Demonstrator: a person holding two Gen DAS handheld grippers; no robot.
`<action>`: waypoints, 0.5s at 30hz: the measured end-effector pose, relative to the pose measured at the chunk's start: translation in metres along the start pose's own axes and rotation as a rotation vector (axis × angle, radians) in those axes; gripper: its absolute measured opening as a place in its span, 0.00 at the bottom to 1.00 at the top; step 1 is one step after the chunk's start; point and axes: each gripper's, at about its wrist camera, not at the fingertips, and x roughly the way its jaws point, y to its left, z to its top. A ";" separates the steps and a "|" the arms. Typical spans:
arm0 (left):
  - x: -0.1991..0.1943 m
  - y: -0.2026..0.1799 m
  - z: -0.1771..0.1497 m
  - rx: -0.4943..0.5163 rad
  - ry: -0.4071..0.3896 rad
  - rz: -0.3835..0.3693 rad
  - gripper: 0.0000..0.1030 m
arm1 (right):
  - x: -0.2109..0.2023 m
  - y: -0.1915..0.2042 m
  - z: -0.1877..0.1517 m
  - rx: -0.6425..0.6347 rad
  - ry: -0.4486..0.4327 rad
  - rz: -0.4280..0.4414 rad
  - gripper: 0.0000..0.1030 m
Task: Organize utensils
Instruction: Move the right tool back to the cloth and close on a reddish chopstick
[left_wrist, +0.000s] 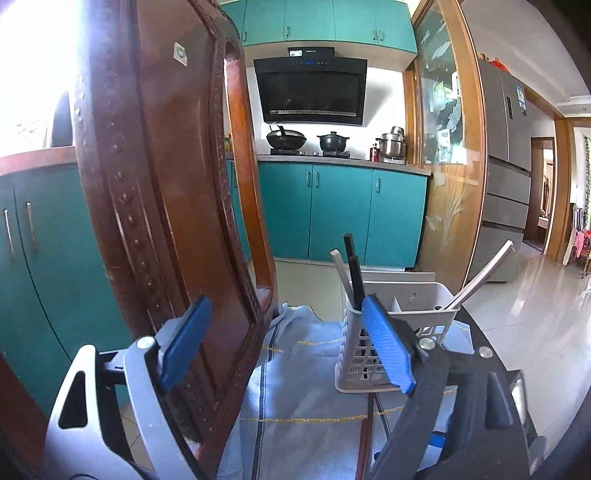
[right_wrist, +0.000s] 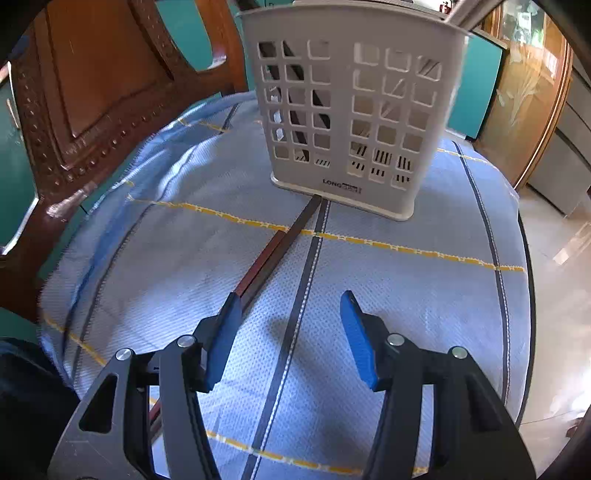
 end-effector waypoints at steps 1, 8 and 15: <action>-0.002 0.002 -0.001 -0.003 -0.001 0.001 0.82 | 0.003 0.002 0.000 -0.003 0.004 -0.004 0.54; -0.003 0.014 0.001 -0.033 0.000 -0.002 0.84 | 0.016 0.013 0.005 -0.008 0.007 -0.013 0.59; -0.001 0.014 -0.001 -0.021 0.017 0.000 0.84 | 0.025 0.030 0.011 -0.033 0.013 -0.006 0.59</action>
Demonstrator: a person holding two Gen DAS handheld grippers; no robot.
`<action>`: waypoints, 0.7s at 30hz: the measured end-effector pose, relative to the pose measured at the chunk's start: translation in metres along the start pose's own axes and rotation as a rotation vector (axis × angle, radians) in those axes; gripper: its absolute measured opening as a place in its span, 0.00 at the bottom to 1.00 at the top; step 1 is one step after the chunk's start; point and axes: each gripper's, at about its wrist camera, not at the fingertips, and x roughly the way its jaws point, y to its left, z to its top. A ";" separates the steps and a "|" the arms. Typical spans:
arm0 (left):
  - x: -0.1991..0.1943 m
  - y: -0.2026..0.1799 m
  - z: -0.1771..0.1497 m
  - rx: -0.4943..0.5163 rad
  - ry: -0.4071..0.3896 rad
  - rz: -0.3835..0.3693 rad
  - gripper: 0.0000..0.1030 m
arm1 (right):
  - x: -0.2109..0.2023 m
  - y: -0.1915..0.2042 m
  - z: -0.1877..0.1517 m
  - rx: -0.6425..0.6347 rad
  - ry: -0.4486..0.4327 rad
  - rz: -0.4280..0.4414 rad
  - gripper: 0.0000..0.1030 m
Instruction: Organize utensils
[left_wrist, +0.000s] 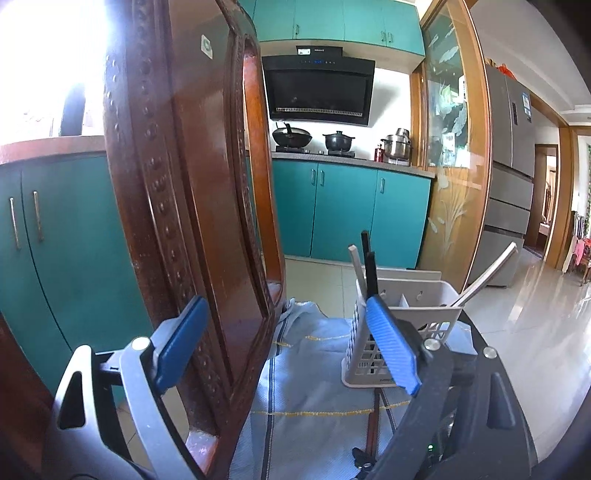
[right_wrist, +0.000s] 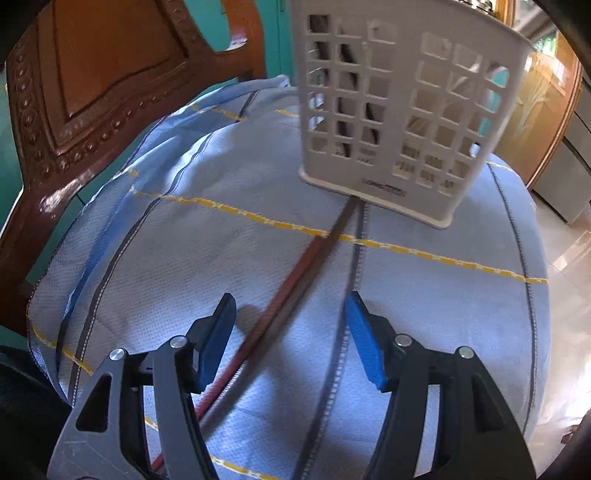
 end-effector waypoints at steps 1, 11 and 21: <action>0.000 0.000 0.000 0.005 0.001 0.002 0.84 | 0.000 0.002 0.000 -0.006 -0.001 -0.008 0.56; 0.006 -0.004 -0.006 0.031 0.041 -0.002 0.85 | -0.017 -0.027 -0.011 0.111 0.060 0.065 0.13; 0.012 -0.025 -0.018 0.094 0.075 -0.020 0.85 | -0.034 -0.088 -0.023 0.317 0.034 0.155 0.07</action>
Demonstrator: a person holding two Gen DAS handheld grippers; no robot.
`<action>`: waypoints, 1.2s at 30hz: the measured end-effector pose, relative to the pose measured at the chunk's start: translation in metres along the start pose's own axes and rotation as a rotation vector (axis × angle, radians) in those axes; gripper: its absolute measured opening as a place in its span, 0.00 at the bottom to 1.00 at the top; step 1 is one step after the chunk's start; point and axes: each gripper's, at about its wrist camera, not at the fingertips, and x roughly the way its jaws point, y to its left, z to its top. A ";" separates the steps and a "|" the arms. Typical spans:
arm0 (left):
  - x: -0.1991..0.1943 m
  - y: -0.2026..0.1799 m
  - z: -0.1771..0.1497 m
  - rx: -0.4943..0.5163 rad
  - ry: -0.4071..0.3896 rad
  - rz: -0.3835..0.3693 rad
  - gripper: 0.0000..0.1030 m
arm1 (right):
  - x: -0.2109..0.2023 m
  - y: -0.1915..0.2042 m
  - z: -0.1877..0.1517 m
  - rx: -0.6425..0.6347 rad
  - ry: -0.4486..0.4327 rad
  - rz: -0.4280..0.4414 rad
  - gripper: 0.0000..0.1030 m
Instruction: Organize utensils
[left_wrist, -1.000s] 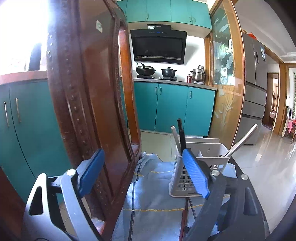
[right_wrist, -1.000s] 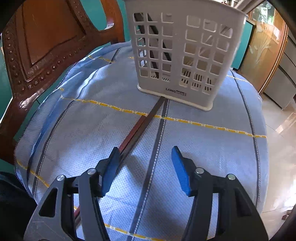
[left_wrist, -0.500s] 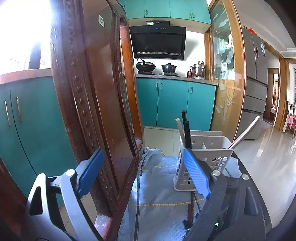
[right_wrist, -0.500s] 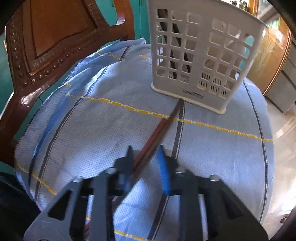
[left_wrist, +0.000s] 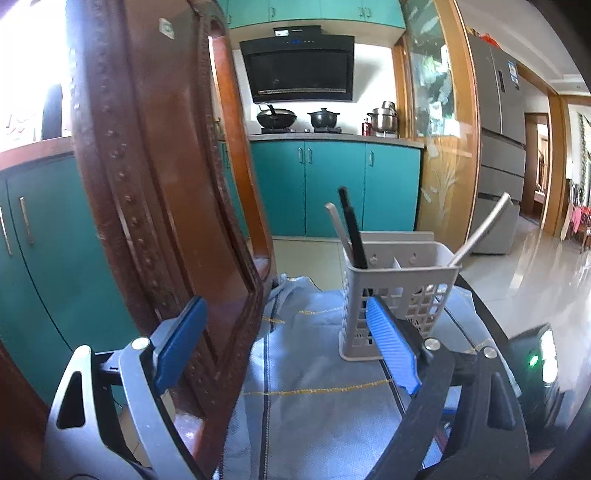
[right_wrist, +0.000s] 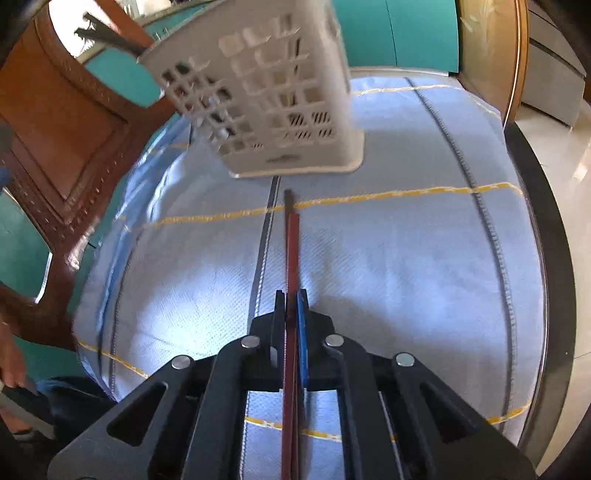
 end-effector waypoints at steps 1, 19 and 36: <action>0.001 -0.003 -0.001 0.006 0.004 -0.004 0.85 | -0.003 -0.001 0.000 -0.005 -0.011 -0.023 0.07; 0.023 -0.036 -0.022 0.088 0.135 -0.056 0.86 | 0.014 0.017 -0.007 -0.168 -0.020 -0.173 0.17; 0.038 -0.036 -0.032 0.068 0.209 -0.046 0.87 | 0.013 0.030 -0.012 -0.209 -0.018 -0.108 0.33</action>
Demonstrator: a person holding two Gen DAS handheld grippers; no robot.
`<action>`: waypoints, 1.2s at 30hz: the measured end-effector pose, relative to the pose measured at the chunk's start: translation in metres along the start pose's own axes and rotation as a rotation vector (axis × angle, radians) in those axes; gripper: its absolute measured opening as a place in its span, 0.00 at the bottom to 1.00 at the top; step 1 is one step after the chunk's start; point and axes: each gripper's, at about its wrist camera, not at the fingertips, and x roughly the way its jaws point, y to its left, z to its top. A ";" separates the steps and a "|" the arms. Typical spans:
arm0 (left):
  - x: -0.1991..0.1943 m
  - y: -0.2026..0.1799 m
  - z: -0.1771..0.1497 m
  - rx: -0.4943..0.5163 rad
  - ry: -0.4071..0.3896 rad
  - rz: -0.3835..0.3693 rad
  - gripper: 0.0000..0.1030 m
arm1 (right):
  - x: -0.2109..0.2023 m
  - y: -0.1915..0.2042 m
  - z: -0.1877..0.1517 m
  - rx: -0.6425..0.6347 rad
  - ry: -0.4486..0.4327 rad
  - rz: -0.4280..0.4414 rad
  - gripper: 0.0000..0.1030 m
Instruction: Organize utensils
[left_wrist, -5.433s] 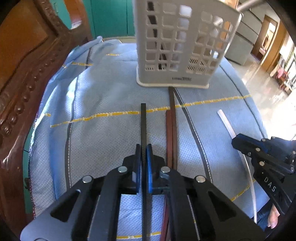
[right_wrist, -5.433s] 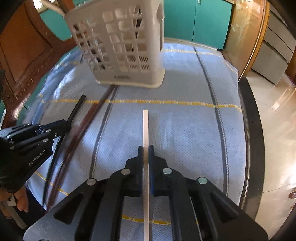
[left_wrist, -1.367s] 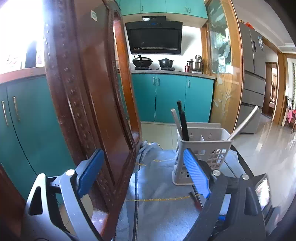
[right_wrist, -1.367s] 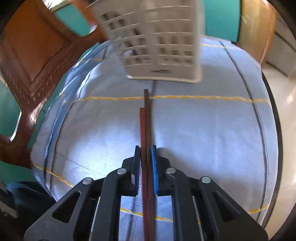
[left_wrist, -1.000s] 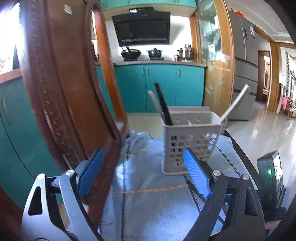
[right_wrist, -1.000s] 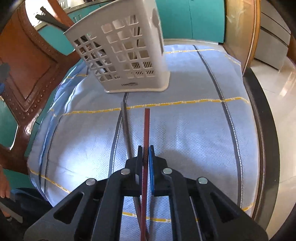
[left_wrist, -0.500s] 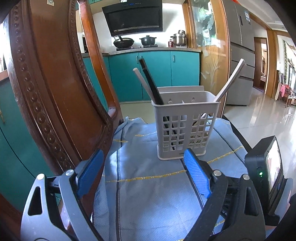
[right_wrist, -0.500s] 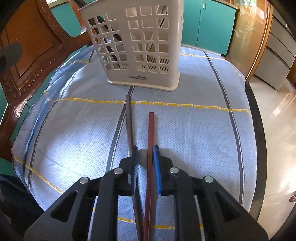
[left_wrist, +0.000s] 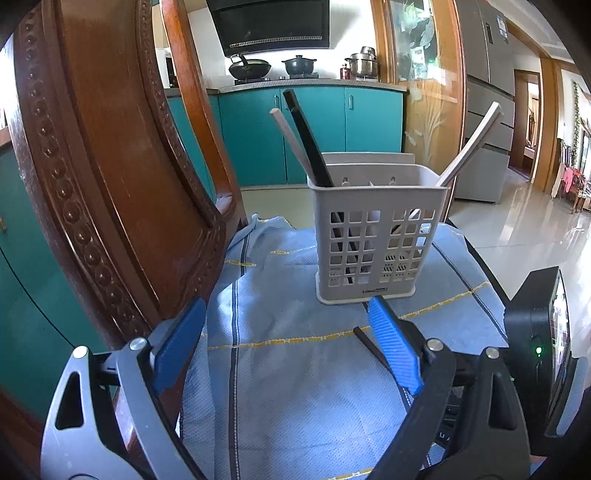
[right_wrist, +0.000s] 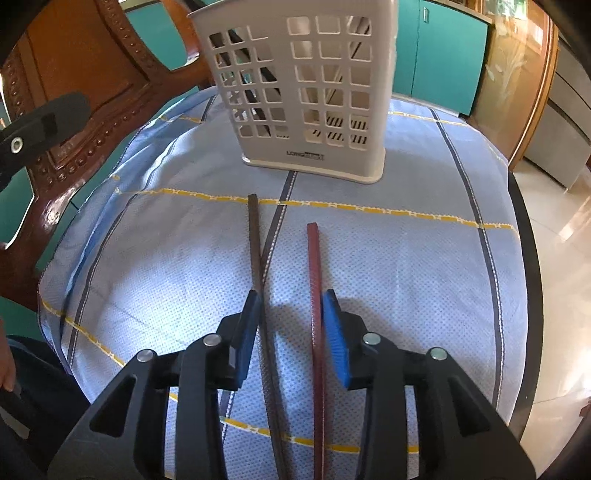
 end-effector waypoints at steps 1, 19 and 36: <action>0.000 0.000 0.000 -0.001 0.003 0.001 0.87 | 0.000 0.000 0.000 0.001 -0.003 0.002 0.29; 0.030 0.009 -0.011 -0.077 0.167 -0.059 0.88 | 0.003 -0.051 0.011 0.181 0.032 0.072 0.17; 0.090 -0.030 -0.042 -0.091 0.409 -0.198 0.87 | 0.001 -0.059 0.006 0.077 0.047 -0.116 0.07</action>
